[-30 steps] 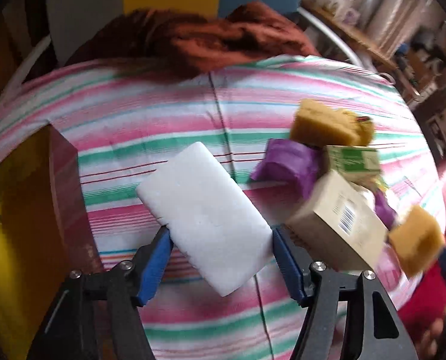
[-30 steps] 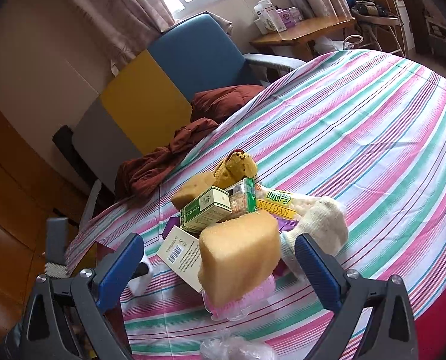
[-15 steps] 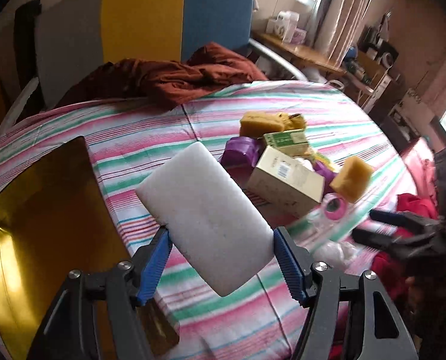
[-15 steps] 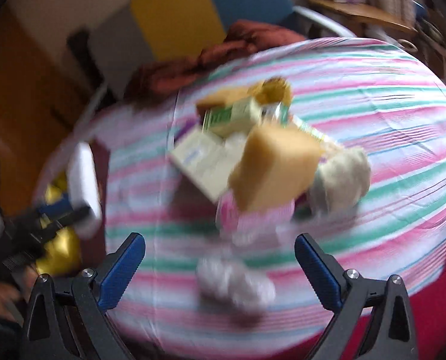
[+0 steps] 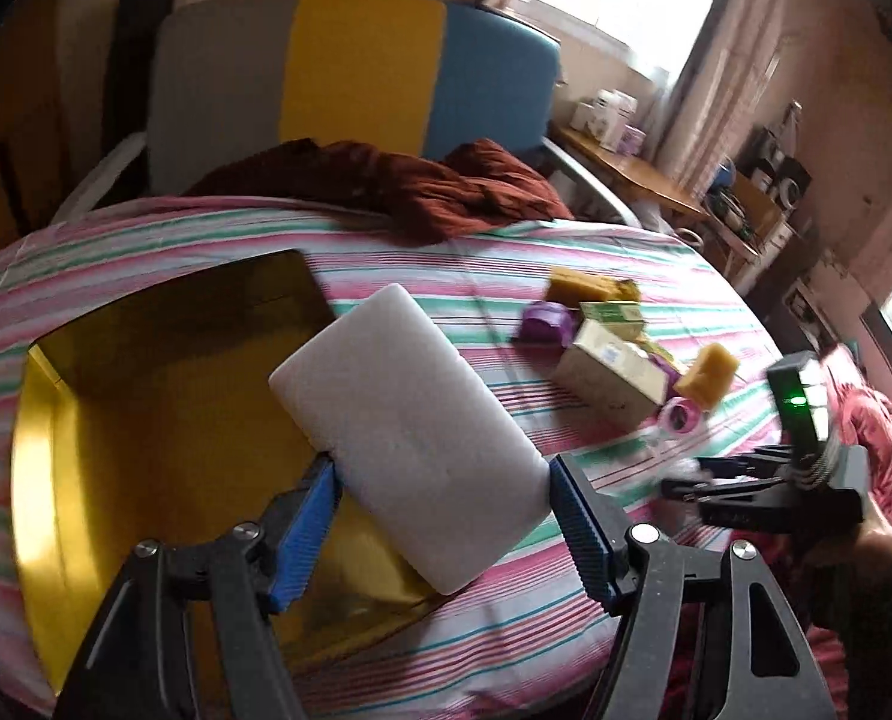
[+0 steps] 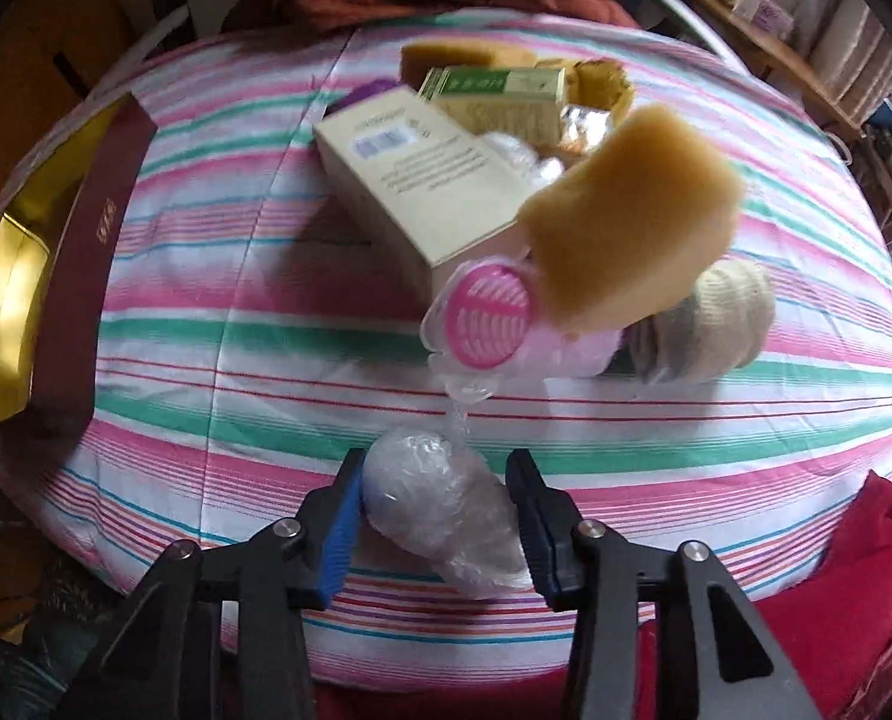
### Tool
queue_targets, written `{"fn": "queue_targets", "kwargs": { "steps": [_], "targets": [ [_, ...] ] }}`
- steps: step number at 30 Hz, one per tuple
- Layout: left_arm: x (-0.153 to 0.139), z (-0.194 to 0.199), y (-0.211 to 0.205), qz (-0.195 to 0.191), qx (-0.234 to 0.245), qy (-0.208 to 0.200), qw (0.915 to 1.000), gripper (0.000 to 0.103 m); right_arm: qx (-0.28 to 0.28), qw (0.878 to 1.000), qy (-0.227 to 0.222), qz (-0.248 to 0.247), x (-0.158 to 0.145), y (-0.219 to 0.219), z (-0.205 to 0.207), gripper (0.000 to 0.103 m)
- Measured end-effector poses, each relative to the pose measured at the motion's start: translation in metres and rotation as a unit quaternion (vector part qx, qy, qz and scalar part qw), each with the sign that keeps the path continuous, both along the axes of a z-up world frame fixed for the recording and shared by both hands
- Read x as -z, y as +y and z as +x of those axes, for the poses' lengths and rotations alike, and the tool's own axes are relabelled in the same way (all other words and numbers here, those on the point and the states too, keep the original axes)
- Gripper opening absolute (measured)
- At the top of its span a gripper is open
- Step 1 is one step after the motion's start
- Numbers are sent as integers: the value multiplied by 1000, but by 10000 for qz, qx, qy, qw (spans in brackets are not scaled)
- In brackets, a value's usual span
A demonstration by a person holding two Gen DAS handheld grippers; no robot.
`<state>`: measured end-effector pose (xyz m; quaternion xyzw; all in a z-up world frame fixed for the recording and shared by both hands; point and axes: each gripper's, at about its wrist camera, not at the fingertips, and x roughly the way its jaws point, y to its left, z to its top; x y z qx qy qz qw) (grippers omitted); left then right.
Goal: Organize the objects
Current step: 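Lower white block and plastic bundle into gold tray and open both grippers, then withdraw both grippers from the tray back toward the object pile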
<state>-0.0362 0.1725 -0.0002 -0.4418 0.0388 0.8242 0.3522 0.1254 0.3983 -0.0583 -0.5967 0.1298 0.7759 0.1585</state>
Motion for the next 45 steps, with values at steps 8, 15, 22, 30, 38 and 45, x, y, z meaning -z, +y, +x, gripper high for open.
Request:
{"fn": "queue_targets", "kwargs": {
  "steps": [8,15,22,30,38,45],
  "targets": [
    [15,-24,-69,-391,-743,145,9964,72,-600,9892,1301,-295,-75,-48,-6,46],
    [35,-35,-113,-875,-1194,179,9888,80,-1441,9557,2262,-1215,-112,-122,-75,48],
    [34,-25,-146,-1022,-1879,599,9750,100,-1798,9428,2250,-1680,-96,-195,-131,64],
    [28,-11,-153,-826,-2199,1131,9654,103,-1843,9540,2081,-1122,-70,-219,-125,75],
    [18,-4,-137,-600,-2111,1082,9696,103,-1657,9561,2410,-198,-68,-226,-104,75],
    [-3,7,-127,-560,-2446,1448,9571,103,-1424,9532,2662,186,-73,-214,-90,75]
  ]
}}
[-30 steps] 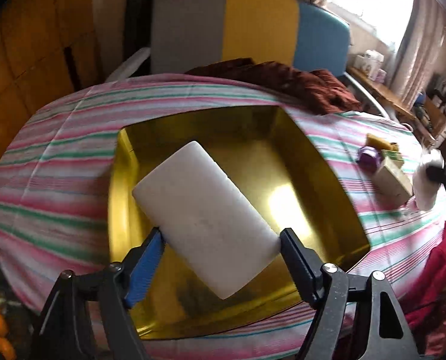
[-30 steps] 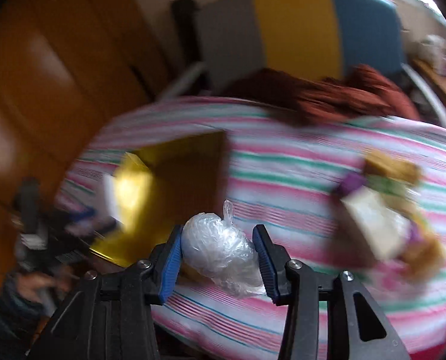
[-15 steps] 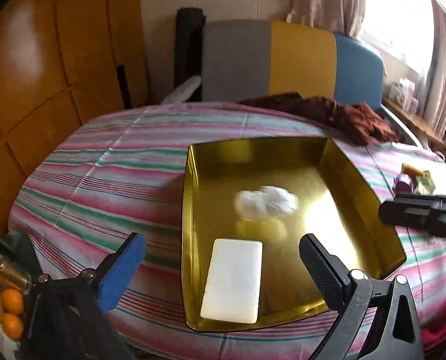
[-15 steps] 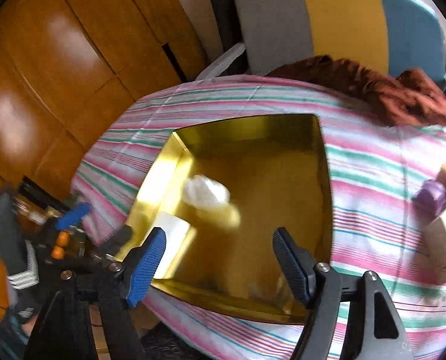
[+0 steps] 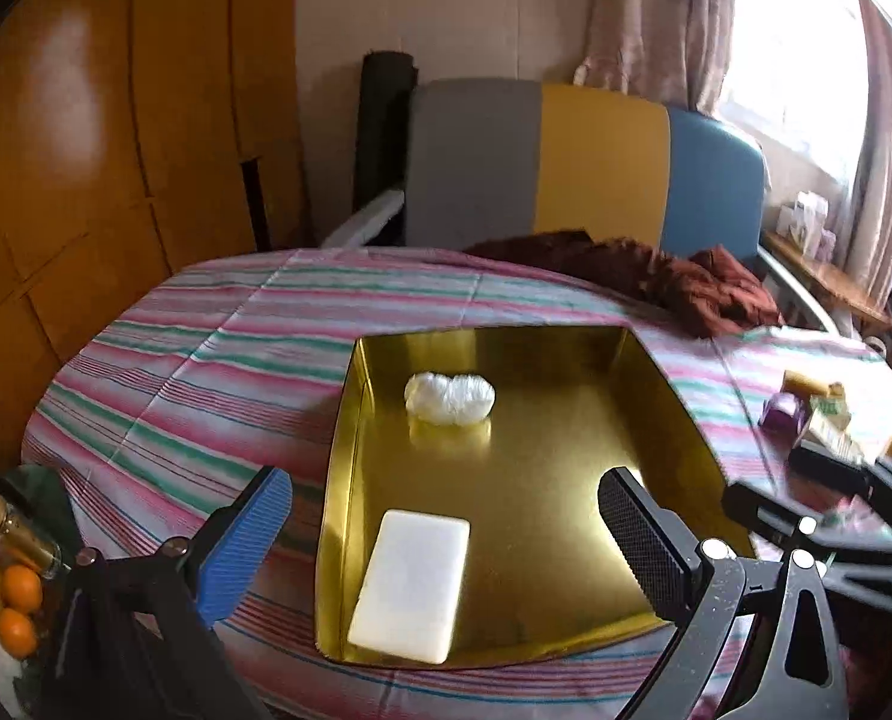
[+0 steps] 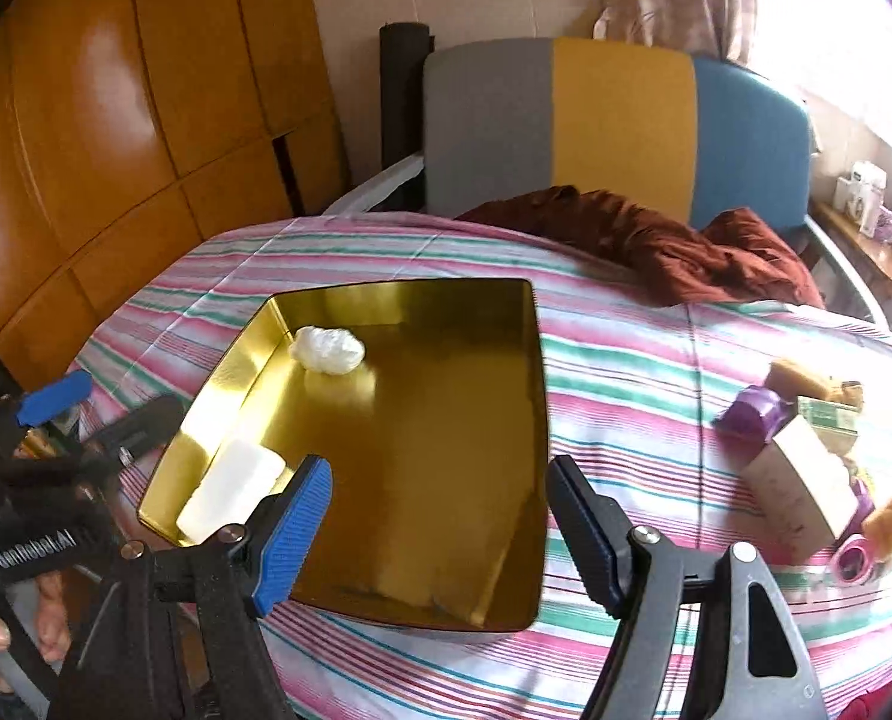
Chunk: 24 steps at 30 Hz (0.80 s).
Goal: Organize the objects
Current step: 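Withdraw both grippers from the tray back toward the object pile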
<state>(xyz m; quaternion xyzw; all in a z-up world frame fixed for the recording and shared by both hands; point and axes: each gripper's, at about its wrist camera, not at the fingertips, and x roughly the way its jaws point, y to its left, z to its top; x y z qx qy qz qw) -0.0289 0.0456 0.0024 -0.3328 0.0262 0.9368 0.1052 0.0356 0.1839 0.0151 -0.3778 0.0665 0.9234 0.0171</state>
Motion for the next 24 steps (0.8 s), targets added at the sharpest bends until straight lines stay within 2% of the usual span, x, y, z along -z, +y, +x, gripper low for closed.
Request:
{"fn": "queue_targets", "kwargs": {
  "steps": [5,10,18,24],
  "targets": [
    [-5,-3,5,221,-121,-81,9996,103,183,9993,205,258,-3,7,11,75],
    [-4,2,18,255,187,-163,9994,103,287,9986,269,363,-4,16,19,75],
    [9,6,41,371,734,-593,9948,103,632,9973,171,321,1,43,32,75],
    [15,9,54,287,994,-765,9917,103,976,9952,11,105,11,69,44,75]
  ]
}}
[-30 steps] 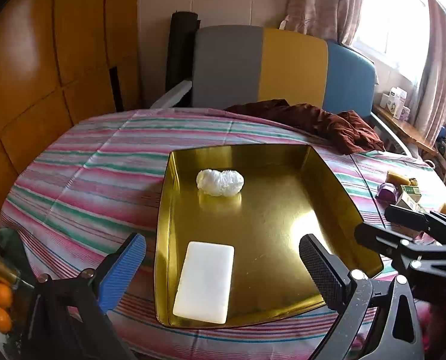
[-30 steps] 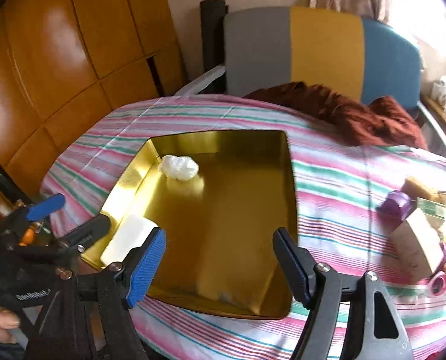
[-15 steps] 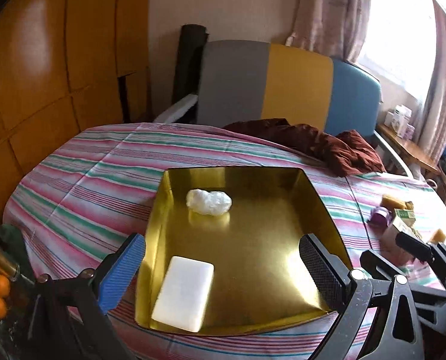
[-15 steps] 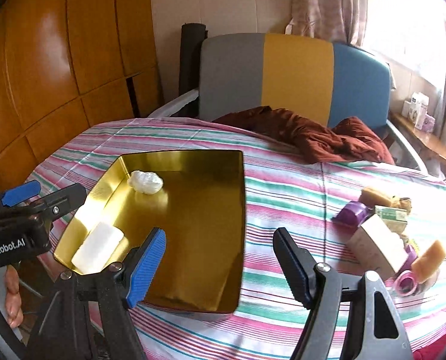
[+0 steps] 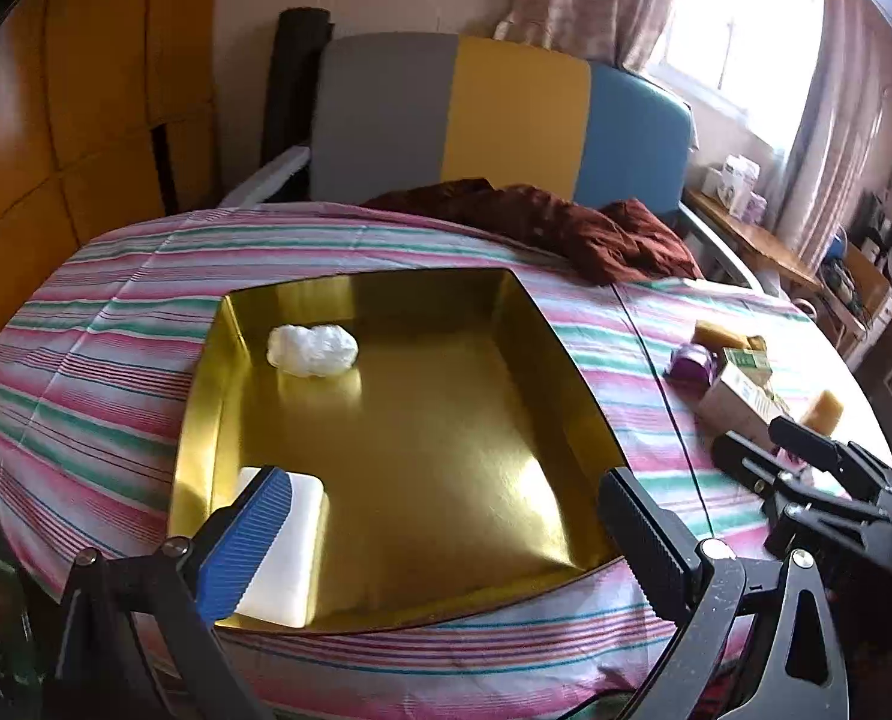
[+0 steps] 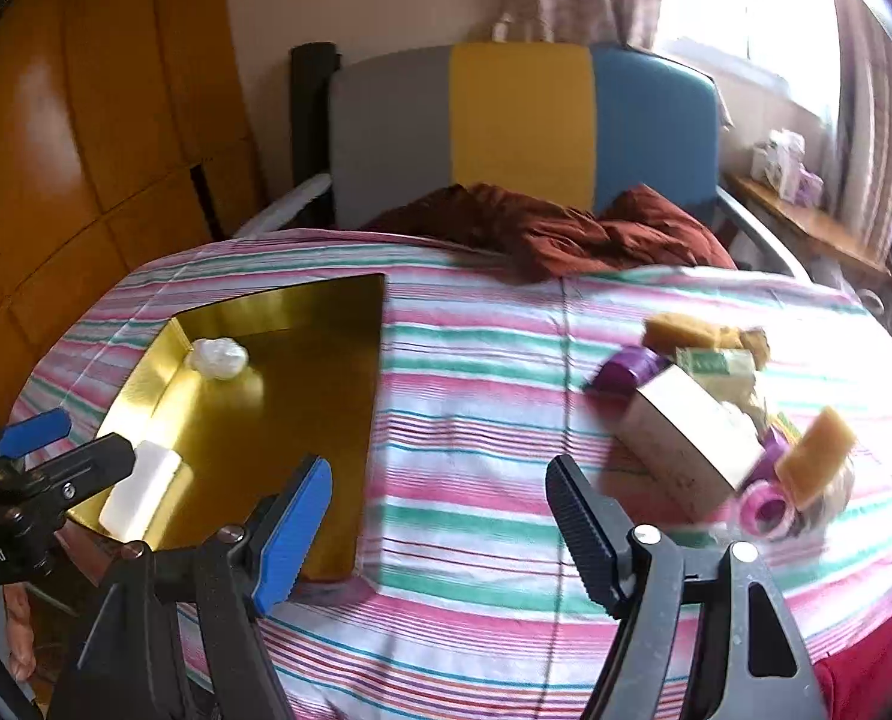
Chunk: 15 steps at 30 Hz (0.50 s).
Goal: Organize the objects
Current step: 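Withdraw both grippers from the tray back toward the object pile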
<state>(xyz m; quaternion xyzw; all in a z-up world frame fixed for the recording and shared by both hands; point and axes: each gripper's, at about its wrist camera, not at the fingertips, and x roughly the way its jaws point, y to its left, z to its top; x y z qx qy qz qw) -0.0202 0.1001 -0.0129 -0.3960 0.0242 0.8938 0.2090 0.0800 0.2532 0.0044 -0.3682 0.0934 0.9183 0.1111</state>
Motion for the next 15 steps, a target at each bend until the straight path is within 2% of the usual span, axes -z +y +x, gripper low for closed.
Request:
{"fn": "queue_targets", "kwargs": {
  "steps": [7,12,15],
  "targets": [
    [7,-1,8,31,171,-204,9996,103,699,9969,31,-355,-5,60,25,75],
    [7,3,18,115,477,-242,9985,103,1760,9828,176,-530,-17,134,55,76],
    [8,4,24,80,562,-238,9981,103,2101,9763,66,-522,-17,165,63,80]
  ]
}}
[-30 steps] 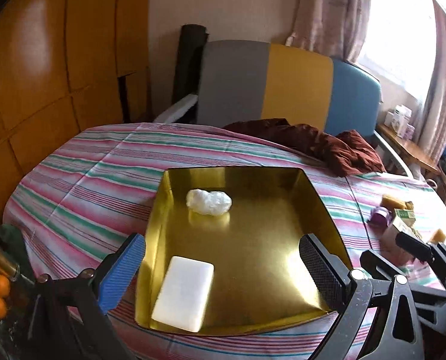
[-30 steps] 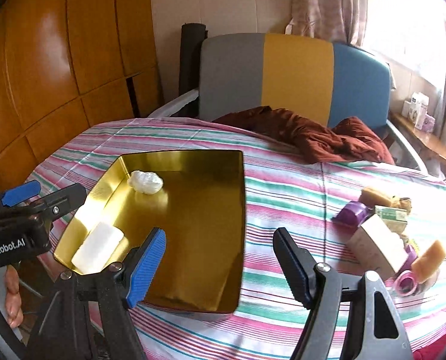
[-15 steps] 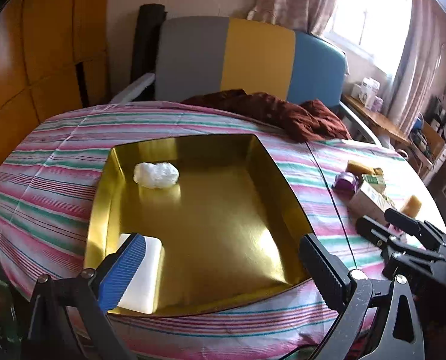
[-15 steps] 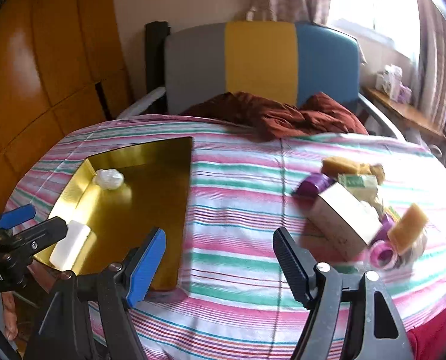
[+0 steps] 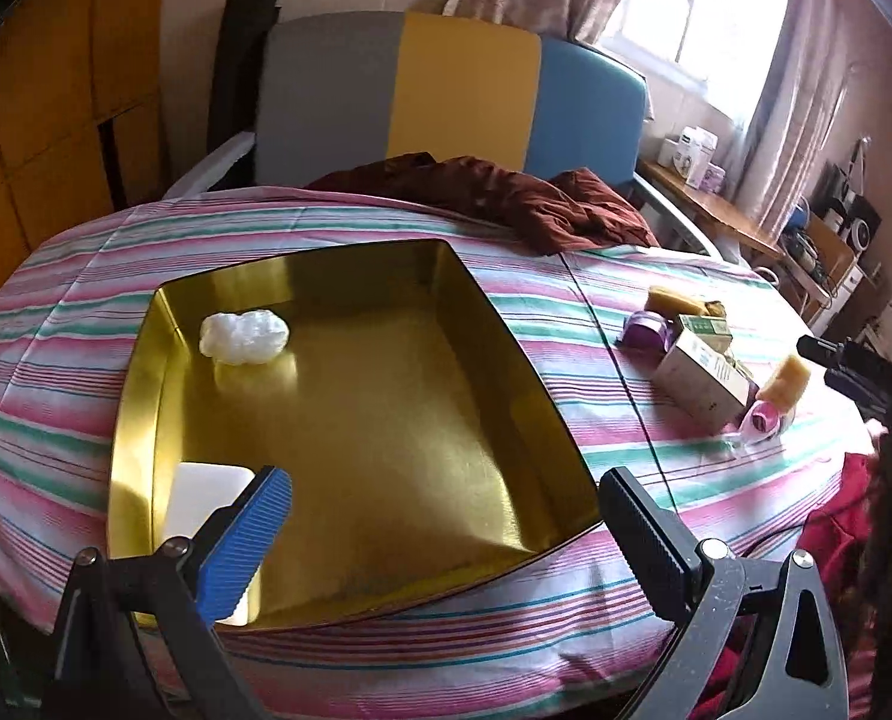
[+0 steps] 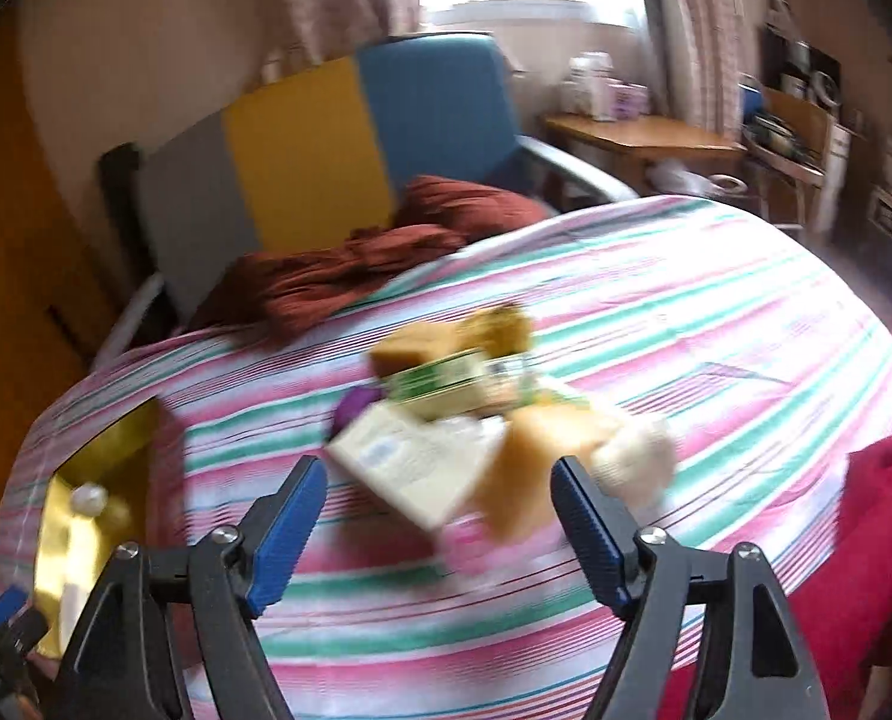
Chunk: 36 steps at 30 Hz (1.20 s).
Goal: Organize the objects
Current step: 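Withdraw both grippers from the tray back toward the object pile, then grasp yellow sponge with right gripper while left gripper grasps pink hair curler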
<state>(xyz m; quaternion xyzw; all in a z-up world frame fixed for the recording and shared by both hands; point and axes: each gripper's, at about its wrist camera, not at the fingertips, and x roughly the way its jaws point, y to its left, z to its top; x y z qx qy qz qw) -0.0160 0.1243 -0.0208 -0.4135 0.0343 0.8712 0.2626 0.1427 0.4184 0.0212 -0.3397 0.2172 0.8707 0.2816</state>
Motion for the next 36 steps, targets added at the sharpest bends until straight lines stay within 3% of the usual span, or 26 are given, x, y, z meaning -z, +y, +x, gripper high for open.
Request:
{"fn": "queue_targets", "kwargs": {
  "steps": [12,13,15,23,26,29,36],
  "targets": [
    [5,-6,7,-7,119,-203,9997,103,94,9947,-958,-364,45,50,-20,81],
    [4,-6,9,-9,149,-197,9997,103,5,9950,-901,-441,47,51,-20,79],
    [3,-5,14,-15,212,-157,9997,103,-61,9949,-861,-520,49,51,-18,57],
    [-3,1,45,-47,716,-30,9974,101,-613,9947,-287,-769,27,26,-3,52],
    [-5,10,66,-91,1209,140,9925,100,-831,9921,-35,-940,19,15,-1,52],
    [-4,27,95,-106,1920,261,9810,97,-1070,9875,145,-1148,15,2,-3,52],
    [8,58,149,-321,2898,347,9559,94,-1382,9803,108,-1408,25,-17,-16,52]
  ]
}}
